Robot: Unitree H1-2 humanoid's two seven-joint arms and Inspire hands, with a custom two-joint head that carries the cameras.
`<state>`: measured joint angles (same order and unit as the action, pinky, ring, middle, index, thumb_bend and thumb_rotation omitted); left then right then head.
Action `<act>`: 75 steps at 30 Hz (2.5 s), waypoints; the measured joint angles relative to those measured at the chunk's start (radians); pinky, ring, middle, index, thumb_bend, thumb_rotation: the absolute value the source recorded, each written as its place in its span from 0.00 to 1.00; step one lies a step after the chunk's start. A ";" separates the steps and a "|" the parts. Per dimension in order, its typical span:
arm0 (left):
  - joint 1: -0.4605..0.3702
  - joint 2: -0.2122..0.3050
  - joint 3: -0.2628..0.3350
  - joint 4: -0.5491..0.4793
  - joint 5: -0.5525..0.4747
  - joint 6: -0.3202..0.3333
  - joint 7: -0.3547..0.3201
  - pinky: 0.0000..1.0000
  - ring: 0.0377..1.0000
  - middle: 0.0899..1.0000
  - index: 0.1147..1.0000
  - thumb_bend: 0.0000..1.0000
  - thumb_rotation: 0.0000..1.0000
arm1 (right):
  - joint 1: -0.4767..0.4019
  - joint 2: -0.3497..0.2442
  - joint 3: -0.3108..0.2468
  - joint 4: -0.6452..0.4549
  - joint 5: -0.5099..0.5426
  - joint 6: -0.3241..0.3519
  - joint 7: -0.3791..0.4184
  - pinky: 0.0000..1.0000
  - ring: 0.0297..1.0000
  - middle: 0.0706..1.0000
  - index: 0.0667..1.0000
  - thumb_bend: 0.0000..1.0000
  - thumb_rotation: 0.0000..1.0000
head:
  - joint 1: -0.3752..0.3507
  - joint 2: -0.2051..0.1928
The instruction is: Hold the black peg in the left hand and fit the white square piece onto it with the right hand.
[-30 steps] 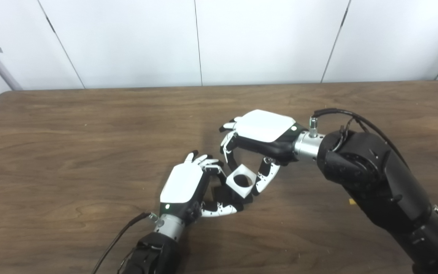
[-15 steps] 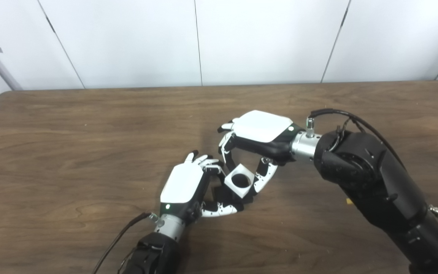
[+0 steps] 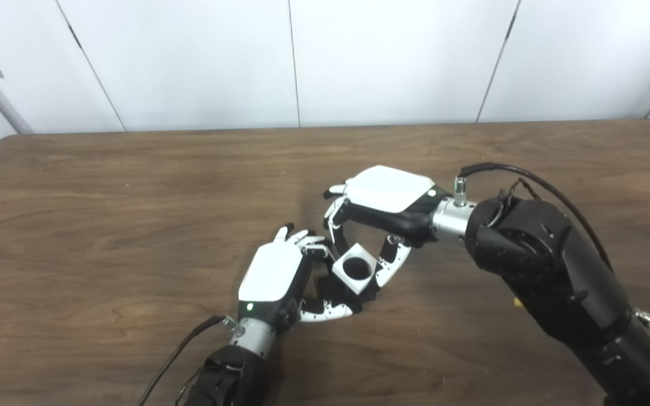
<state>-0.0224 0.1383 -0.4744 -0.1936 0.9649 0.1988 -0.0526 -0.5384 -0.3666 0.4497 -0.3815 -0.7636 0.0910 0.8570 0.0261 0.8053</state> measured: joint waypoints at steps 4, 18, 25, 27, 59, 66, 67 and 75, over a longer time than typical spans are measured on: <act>0.001 0.000 -0.001 -0.002 0.003 -0.001 0.000 1.00 0.88 0.76 0.42 0.52 0.05 | 0.000 0.000 -0.006 0.011 0.000 0.000 -0.002 0.94 0.93 0.76 0.45 0.52 0.13 | 0.002 0.002; 0.007 0.000 -0.002 -0.011 0.008 0.002 -0.001 1.00 0.88 0.76 0.42 0.52 0.05 | 0.005 0.000 -0.017 0.038 0.003 -0.005 -0.035 0.93 0.93 0.76 0.45 0.52 0.13 | -0.006 0.006; 0.007 0.000 -0.003 -0.011 0.008 0.002 -0.001 1.00 0.88 0.76 0.42 0.52 0.05 | 0.009 0.004 -0.018 0.038 0.003 -0.003 -0.036 0.92 0.93 0.76 0.45 0.52 0.13 | -0.008 0.011; 0.007 0.000 -0.003 -0.011 0.008 0.002 -0.001 1.00 0.88 0.76 0.42 0.52 0.06 | 0.009 0.007 -0.018 0.038 0.002 -0.003 -0.036 0.92 0.93 0.76 0.45 0.52 0.13 | -0.008 0.012; 0.007 -0.004 -0.004 -0.011 0.012 0.004 0.000 1.00 0.88 0.76 0.42 0.52 0.05 | 0.016 0.015 -0.007 0.038 -0.011 -0.006 -0.036 0.89 0.92 0.75 0.45 0.53 0.14 | -0.015 0.020; 0.007 -0.006 -0.005 -0.011 0.013 0.013 0.000 1.00 0.88 0.77 0.42 0.52 0.06 | 0.016 0.014 -0.007 0.038 -0.011 -0.009 -0.036 0.87 0.91 0.75 0.45 0.53 0.15 | -0.017 0.021; 0.006 -0.006 -0.006 -0.011 0.014 0.016 0.000 1.00 0.88 0.77 0.42 0.52 0.06 | 0.016 0.014 -0.007 0.038 -0.010 -0.009 -0.036 0.87 0.91 0.75 0.47 0.61 0.17 | -0.017 0.021; 0.006 -0.006 -0.011 -0.014 0.017 0.024 -0.001 1.00 0.88 0.77 0.42 0.52 0.05 | 0.017 0.013 -0.007 0.038 -0.008 -0.008 -0.033 0.88 0.93 0.79 0.58 1.00 0.32 | -0.015 0.021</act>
<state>-0.0167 0.1320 -0.4853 -0.2079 0.9815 0.2224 -0.0538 -0.5217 -0.3538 0.4426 -0.3433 -0.7715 0.0834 0.8235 0.0107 0.8268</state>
